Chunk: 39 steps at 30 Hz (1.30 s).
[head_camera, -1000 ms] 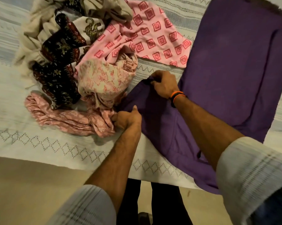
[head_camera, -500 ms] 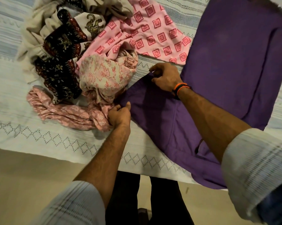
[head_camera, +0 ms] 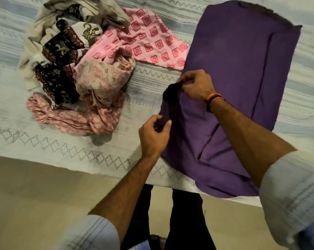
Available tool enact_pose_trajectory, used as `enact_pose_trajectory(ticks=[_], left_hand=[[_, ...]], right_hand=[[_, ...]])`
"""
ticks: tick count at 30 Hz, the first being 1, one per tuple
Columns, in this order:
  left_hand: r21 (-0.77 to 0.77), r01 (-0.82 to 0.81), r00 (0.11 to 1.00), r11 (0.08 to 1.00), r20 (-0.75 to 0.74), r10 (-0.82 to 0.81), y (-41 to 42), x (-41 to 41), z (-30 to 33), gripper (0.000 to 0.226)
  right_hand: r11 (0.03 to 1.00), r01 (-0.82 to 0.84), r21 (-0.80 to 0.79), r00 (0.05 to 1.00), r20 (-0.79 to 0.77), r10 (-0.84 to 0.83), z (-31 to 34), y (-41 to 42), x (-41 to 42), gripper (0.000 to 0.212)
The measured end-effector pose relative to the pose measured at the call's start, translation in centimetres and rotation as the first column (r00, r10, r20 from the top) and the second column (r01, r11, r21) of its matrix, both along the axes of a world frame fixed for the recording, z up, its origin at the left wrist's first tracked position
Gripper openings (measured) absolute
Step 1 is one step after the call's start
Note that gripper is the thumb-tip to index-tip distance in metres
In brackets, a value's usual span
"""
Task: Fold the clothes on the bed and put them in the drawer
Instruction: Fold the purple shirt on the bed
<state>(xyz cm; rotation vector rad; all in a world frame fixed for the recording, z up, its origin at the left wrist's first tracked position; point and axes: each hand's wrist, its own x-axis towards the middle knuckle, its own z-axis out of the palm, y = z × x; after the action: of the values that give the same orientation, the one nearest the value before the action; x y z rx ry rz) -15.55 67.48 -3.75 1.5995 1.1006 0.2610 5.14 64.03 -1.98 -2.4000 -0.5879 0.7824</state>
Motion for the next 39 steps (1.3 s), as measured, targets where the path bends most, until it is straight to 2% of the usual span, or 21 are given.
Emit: enact_pose_trajectory(ticks=[4, 7, 13, 17, 19, 22, 24, 26, 28, 30, 33, 36, 39], left_hand=[[0.178, 0.209, 0.977, 0.961, -0.002, -0.212, -6.4, 0.4, 0.5, 0.018], [0.266, 0.325, 0.942, 0.908, -0.011, -0.334, -11.2, 1.0, 0.3, 0.018], [0.279, 0.558, 0.829, 0.781, -0.17, -0.532, -19.8, 2.6, -1.0, 0.021], [0.239, 0.663, 0.748, 0.709, -0.239, -0.619, -23.8, 4.0, -2.1, 0.02], [0.199, 0.691, 0.722, 0.695, -0.231, -0.652, -25.2, 4.8, -2.3, 0.022], [0.046, 0.763, 0.636, 0.645, -0.231, -0.736, -25.7, 5.4, -2.3, 0.039], [0.051, 0.731, 0.672, 0.68, -0.226, -0.705, -25.0, 4.8, -2.2, 0.049], [0.189, 0.656, 0.747, 0.73, -0.297, -0.595, -23.1, 3.5, -2.4, 0.058], [0.319, 0.607, 0.77, 0.728, -0.464, -0.438, -20.7, 1.7, -2.6, 0.073], [0.393, 0.642, 0.717, 0.658, -0.612, -0.334, -18.5, -0.5, -3.1, 0.082], [0.367, 0.716, 0.621, 0.594, -0.723, -0.302, -16.5, -3.5, -4.5, 0.077], [0.306, 0.728, 0.587, 0.614, -0.741, -0.326, -15.6, -4.5, -5.5, 0.059], [0.241, 0.718, 0.577, 0.653, -0.732, -0.364, -14.8, -4.1, -5.4, 0.05]], right_hand=[[0.996, 0.072, 0.043, 0.993, -0.102, -0.067, 0.1, -5.9, 0.5, 0.027], [0.973, 0.216, 0.079, 0.965, -0.172, -0.2, -0.8, -10.9, 0.6, 0.036], [0.871, 0.481, 0.098, 0.836, -0.352, -0.421, -3.7, -20.2, 0.8, 0.034], [0.815, 0.576, 0.059, 0.78, -0.336, -0.527, -6.6, -25.4, 0.5, 0.027], [0.803, 0.595, -0.021, 0.74, -0.376, -0.558, -7.2, -27.2, 0.0, 0.058], [0.762, 0.642, -0.089, 0.619, -0.526, -0.583, -7.7, -29.1, -1.8, 0.078], [0.786, 0.607, -0.116, 0.629, -0.534, -0.565, -7.9, -30.4, -3.2, 0.091], [0.812, 0.568, -0.136, 0.65, -0.531, -0.544, -8.9, -31.6, -4.3, 0.077], [0.787, 0.593, -0.173, 0.603, -0.552, -0.576, -8.9, -31.6, -5.3, 0.052], [0.735, 0.655, -0.176, 0.553, -0.55, -0.626, -9.2, -31.8, -6.0, 0.042], [0.639, 0.755, -0.144, 0.465, -0.57, -0.678, -9.6, -32.4, -7.0, 0.057], [0.604, 0.792, -0.088, 0.455, -0.575, -0.68, -9.4, -32.9, -8.0, 0.041], [0.465, 0.885, 0.005, 0.402, -0.512, -0.759, -8.7, -33.0, -8.7, 0.025]])
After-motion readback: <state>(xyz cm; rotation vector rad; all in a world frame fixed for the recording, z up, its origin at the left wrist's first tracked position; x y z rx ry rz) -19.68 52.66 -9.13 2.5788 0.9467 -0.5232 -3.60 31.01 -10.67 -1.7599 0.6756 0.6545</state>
